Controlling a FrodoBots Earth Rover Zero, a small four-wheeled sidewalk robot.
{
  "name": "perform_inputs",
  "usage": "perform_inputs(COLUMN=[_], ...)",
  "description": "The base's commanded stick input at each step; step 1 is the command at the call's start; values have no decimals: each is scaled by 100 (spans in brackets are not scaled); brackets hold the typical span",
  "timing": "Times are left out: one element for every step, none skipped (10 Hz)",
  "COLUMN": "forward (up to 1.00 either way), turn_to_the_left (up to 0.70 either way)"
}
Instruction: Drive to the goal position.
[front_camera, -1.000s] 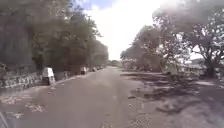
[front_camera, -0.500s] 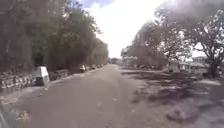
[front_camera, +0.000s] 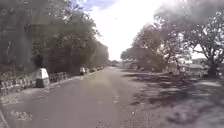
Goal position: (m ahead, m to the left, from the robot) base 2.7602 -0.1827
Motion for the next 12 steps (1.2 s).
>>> perform_inputs(forward=[70,70,70,70,70,70,70,70,70,70,70,70], turn_to_the_left=[0,0,0,0,0,0,0,0,0,0,0,0])
